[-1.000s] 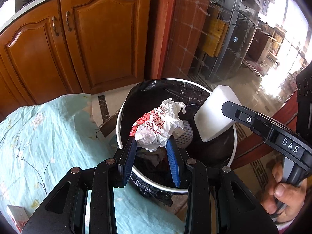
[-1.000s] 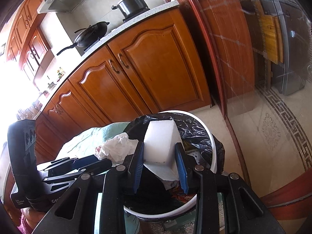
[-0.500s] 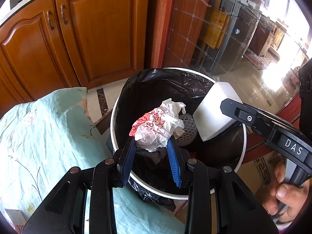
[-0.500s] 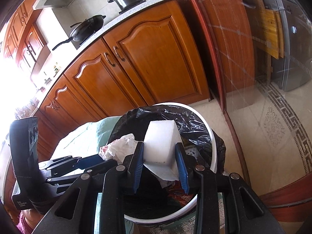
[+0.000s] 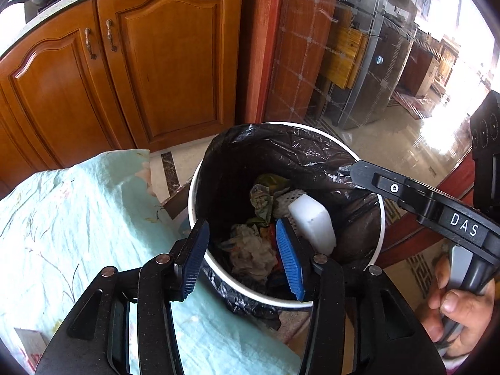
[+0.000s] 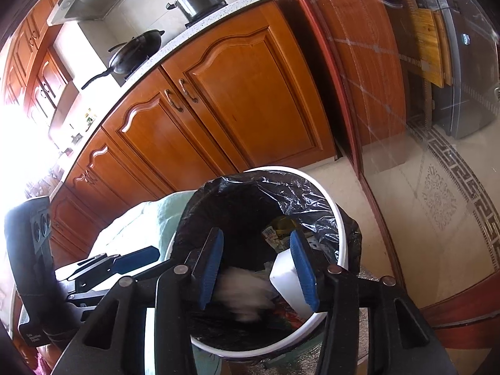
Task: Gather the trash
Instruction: 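Move both tools back over the cartons on the table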
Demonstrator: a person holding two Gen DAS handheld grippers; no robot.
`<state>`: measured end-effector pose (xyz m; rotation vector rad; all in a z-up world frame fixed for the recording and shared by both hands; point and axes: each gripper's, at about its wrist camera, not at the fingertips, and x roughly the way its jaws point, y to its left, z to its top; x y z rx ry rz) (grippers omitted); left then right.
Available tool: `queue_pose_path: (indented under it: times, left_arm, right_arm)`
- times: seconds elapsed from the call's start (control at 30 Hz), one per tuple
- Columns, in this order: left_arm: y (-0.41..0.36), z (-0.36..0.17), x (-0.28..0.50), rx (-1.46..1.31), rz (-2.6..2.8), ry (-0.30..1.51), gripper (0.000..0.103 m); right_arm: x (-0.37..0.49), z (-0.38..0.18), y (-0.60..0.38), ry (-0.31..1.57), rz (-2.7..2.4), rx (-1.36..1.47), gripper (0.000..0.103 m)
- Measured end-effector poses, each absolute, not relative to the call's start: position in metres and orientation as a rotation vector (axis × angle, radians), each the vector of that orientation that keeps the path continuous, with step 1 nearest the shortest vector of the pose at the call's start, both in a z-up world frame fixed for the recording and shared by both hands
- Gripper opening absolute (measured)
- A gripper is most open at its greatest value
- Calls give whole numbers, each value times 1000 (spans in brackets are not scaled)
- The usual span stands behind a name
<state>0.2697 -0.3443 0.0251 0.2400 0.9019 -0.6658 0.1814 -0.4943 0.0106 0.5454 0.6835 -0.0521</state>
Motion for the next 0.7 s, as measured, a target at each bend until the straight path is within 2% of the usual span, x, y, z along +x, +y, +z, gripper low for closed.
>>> queue_pose_path:
  times: [0.27, 0.6, 0.7]
  left_arm:
    - [-291, 31, 250, 107, -611, 900, 45]
    - [-218, 33, 209, -14, -541, 875, 46]
    - [-195, 32, 196, -40, -524, 877, 46]
  right_arm:
    - [159, 20, -480, 656, -32, 547, 48]
    - [125, 20, -429, 619, 28, 527, 67]
    - [117, 21, -411, 611, 44, 516, 68]
